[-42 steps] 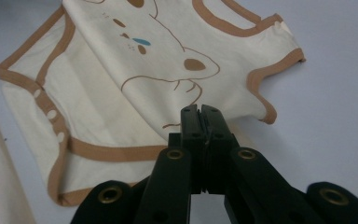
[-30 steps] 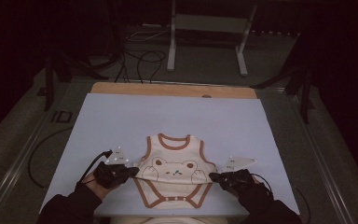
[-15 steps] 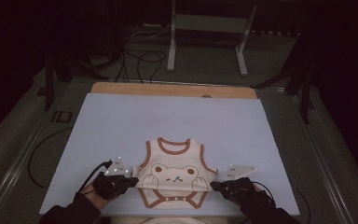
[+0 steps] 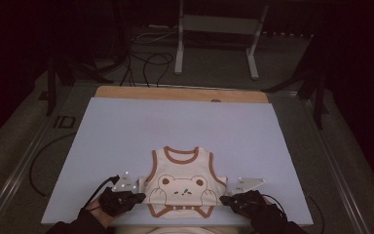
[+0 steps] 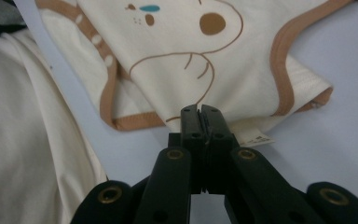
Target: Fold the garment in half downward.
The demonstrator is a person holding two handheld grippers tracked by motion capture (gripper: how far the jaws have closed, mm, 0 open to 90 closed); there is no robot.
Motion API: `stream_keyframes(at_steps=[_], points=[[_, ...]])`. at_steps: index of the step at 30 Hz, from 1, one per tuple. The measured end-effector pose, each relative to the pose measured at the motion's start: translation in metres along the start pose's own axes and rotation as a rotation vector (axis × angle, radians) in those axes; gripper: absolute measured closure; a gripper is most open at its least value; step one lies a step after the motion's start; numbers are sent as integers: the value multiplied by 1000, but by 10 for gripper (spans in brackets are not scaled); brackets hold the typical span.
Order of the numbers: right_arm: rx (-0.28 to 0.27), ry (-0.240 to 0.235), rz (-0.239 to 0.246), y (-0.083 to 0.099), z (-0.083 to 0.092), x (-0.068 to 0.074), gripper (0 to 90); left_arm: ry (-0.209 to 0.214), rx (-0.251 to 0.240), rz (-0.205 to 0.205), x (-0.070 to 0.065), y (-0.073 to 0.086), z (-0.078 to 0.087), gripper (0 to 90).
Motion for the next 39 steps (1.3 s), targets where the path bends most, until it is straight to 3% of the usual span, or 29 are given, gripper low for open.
stream_keyframes(at_steps=[15, 32, 39], points=[[23, -21, -37, 12, -10, -2, 896, 19, 43, -3, -1, 13, -13, 899], [35, -16, -1, 14, -13, -2, 883, 23, 34, -23, -1, 16, -16, 891], [16, -39, -7, 10, -7, -1, 788, 9, 18, -22, -2, 11, -11, 817]])
Point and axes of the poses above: each handheld gripper's, and its own axes: z roughly backward along the jaws, y roughly out of its underside, x roughly to its left, the point moved 6 cm from there along -z, roughly forward along the jaws, and after that the axes turned 9 degrees about -y, right-handed, at the moved point
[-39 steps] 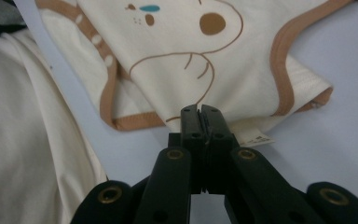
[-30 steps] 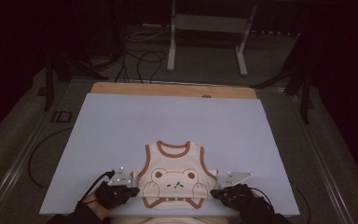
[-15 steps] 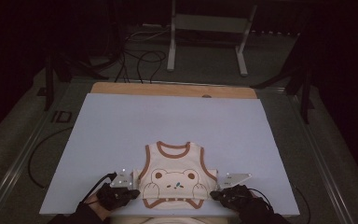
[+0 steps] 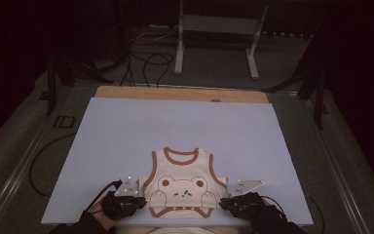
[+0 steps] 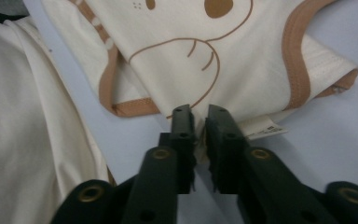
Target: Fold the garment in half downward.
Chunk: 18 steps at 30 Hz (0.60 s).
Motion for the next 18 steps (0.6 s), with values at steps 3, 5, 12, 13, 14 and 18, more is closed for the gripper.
stream_keyframes(at_steps=[3, 5, 12, 13, 14, 18], points=[[-17, 2, 0, -3, 4, 0, 720, -10, -8, 2, 2, -3, 4, 764], [-29, -3, 8, -6, 7, 2, 656, -15, -8, -4, 1, -4, 7, 712], [-62, 3, 13, -17, 16, 3, 434, -11, -62, -21, 1, -14, 19, 509], [-70, -3, 5, -19, 17, 3, 402, -15, -71, -23, 2, -16, 21, 481], [-75, -4, 4, -21, 18, 3, 360, -17, -77, -26, 3, -17, 22, 454], [-90, 8, 16, -29, 24, 3, 223, -15, -95, -39, 8, -24, 28, 309]])
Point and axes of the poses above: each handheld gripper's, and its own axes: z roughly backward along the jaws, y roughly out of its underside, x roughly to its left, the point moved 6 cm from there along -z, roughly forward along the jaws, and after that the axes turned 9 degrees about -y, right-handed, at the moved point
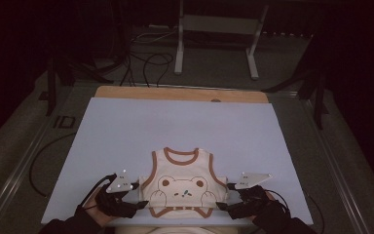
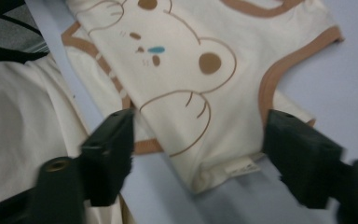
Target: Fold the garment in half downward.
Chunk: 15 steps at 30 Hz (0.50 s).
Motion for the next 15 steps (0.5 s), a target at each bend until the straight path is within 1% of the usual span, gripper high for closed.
stream_keyframes(at_steps=[2, 4, 6, 7, 8, 9, 10, 12, 13, 14, 15], points=[[-8, -19, 11, -4, 1, 1, 133, 15, -30, -2, 2, -5, 4, 235], [-12, -42, 11, -8, 2, 2, 127, 30, -45, -11, 3, -10, 8, 150], [-7, -38, 27, -12, 2, 1, 97, 33, -49, -15, 5, -14, 10, 99], [-8, -41, 29, -14, 2, 1, 97, 52, -47, -28, 5, -15, 11, 69], [-9, -46, 28, -16, 2, 1, 97, 61, -46, -37, 5, -17, 11, 9], [-11, -55, 29, -18, 2, 1, 97, 62, -43, -41, 6, -19, 12, 4], [-5, -60, 32, -20, 2, 0, 97, 66, -44, -54, 7, -21, 12, 3], [4, -47, 52, -25, 2, -1, 97, 64, -39, -64, 9, -26, 13, 2], [3, -46, 59, -28, 3, -3, 97, 71, -44, -76, 9, -28, 14, 2], [-4, -46, 68, -31, 4, -3, 97, 75, -48, -80, 10, -31, 15, 2], [-1, -48, 73, -34, 4, -4, 97, 74, -47, -87, 11, -34, 15, 2]])
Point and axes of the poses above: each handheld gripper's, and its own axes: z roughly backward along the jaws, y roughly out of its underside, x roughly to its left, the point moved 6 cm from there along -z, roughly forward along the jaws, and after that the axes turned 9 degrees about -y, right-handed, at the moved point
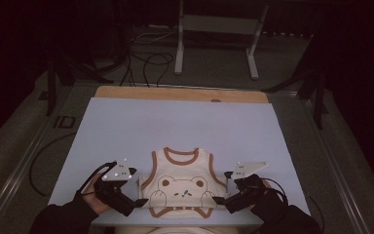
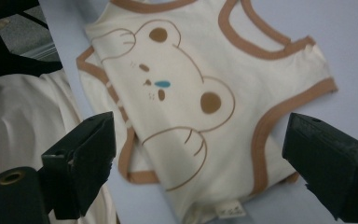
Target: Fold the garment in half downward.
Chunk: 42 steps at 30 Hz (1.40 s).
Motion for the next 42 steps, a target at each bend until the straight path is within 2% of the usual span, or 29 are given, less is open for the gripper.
stream_keyframes(at_steps=[2, 9, 18, 28, 34, 42], points=[[-8, 0, 14, -6, 0, -2, 97, -11, -2, -15, 4, -5, 0, 2], [-5, 8, 62, -23, -4, -15, 97, -5, -1, -43, 15, -19, -3, 2], [-1, 3, 65, -37, -15, -36, 95, -4, -1, -53, 30, -32, -13, 2], [1, 16, 57, -52, -25, -61, 95, 1, 27, -43, 49, -36, -35, 1], [11, 14, 50, -51, -35, -75, 95, 9, 41, -32, 61, -36, -48, 1], [36, 12, 23, -47, -45, -93, 95, 20, 52, 11, 75, -33, -69, 1]])
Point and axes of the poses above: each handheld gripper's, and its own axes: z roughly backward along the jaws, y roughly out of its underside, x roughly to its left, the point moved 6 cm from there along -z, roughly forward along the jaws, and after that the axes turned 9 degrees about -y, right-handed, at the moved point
